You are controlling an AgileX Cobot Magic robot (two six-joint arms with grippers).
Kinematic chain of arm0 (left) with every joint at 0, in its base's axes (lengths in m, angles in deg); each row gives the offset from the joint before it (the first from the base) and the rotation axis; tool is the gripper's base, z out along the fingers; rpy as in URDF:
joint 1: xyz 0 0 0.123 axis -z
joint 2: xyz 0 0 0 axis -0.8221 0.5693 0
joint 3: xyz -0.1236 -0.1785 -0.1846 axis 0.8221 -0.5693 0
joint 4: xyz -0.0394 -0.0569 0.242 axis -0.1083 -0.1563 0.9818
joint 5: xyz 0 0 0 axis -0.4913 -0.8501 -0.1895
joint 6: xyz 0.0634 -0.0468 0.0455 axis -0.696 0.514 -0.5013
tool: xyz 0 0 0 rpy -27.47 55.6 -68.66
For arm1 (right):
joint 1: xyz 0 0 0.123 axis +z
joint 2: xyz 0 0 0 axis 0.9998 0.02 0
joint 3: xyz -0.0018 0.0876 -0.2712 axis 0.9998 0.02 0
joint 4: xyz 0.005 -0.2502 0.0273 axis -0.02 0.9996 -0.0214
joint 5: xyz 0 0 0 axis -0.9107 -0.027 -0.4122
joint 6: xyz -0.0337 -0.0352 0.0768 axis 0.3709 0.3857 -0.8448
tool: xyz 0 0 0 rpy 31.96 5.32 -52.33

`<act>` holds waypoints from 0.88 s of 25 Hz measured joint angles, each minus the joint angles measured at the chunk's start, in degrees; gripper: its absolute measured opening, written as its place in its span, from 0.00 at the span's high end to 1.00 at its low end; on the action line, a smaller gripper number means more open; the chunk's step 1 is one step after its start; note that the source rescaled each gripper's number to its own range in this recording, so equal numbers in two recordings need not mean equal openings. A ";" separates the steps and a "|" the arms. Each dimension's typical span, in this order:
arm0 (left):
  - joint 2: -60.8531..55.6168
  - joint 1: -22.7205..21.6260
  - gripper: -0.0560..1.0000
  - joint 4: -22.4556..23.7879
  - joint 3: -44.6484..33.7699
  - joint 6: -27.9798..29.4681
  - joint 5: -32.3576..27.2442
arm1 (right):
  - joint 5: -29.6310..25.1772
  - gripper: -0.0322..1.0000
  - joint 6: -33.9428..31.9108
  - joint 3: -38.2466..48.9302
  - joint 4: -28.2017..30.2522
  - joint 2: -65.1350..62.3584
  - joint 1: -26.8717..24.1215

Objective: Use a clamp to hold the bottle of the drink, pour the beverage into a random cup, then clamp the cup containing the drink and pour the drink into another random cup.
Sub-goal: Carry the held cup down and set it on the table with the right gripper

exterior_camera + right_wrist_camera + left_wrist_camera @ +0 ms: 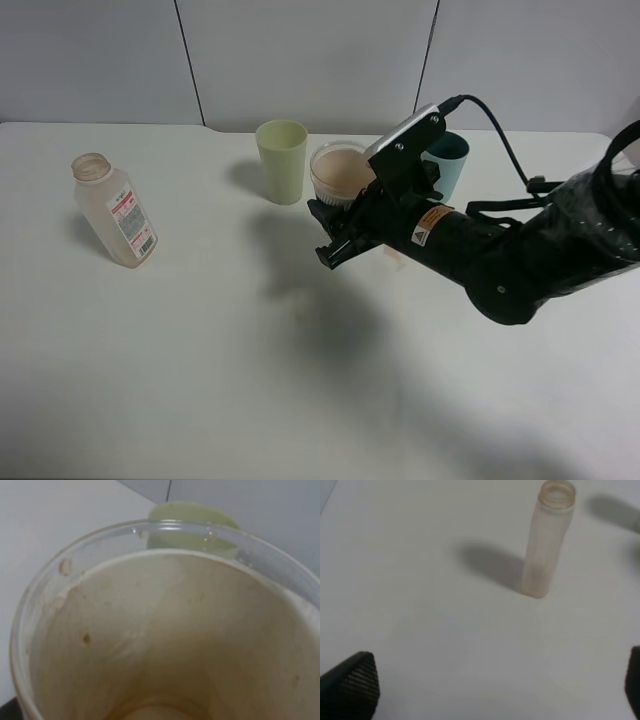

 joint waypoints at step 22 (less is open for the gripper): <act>0.00 0.00 0.00 0.00 0.00 0.00 0.00 | 11.14 0.97 -8.39 0.14 -0.30 14.68 0.00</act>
